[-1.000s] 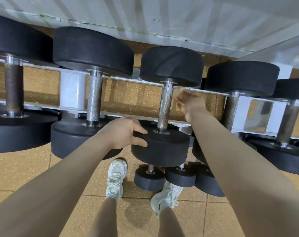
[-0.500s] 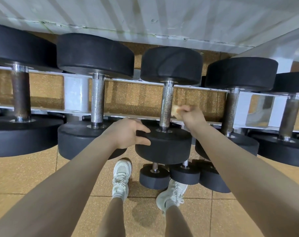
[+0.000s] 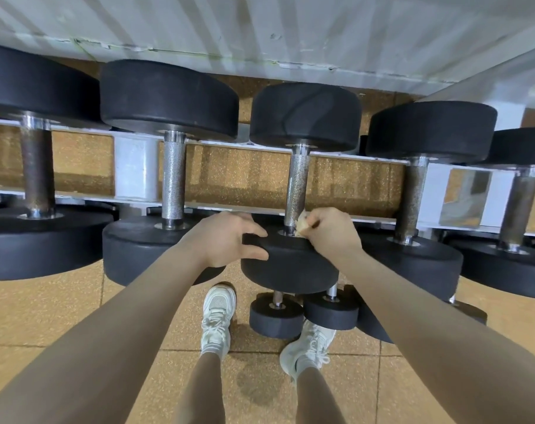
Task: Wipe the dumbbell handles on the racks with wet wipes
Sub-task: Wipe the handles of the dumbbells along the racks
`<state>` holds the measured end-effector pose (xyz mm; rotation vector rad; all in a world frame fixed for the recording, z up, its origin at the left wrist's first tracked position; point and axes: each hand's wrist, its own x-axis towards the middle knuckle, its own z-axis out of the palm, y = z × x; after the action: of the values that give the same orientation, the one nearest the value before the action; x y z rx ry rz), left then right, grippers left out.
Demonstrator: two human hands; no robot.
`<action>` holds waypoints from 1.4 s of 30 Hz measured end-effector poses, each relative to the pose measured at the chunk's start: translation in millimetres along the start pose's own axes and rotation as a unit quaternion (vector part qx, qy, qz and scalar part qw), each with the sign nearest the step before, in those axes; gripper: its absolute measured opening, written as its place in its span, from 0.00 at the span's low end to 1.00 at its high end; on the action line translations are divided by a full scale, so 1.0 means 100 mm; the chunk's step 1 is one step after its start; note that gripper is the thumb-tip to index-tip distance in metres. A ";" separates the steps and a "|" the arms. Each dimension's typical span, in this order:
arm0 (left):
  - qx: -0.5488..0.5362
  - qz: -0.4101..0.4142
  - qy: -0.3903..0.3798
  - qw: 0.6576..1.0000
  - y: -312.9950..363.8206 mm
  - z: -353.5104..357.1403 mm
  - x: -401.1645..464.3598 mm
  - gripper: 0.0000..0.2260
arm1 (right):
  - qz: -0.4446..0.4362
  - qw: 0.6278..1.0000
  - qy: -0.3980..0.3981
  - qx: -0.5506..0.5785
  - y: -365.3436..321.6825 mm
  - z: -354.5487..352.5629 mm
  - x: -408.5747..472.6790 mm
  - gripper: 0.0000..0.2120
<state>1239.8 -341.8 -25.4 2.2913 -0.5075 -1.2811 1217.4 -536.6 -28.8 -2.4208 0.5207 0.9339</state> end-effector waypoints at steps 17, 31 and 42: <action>0.011 -0.002 0.005 1.000 -0.01 0.02 0.01 0.22 | -0.241 0.962 0.053 -0.118 -0.08 -0.09 0.24 0.12; 0.015 0.011 0.009 1.000 -0.01 0.01 0.01 0.22 | -0.196 0.962 0.189 0.015 -0.24 -0.19 0.37 0.08; 0.024 0.007 0.008 1.000 0.03 -0.02 -0.03 0.22 | -0.210 0.968 -0.119 -0.068 0.01 -0.18 0.09 0.08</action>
<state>1239.8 -342.5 -20.4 2.3305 -0.5537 -1.2570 1232.9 -549.1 -23.4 -2.3561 -0.1445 1.0721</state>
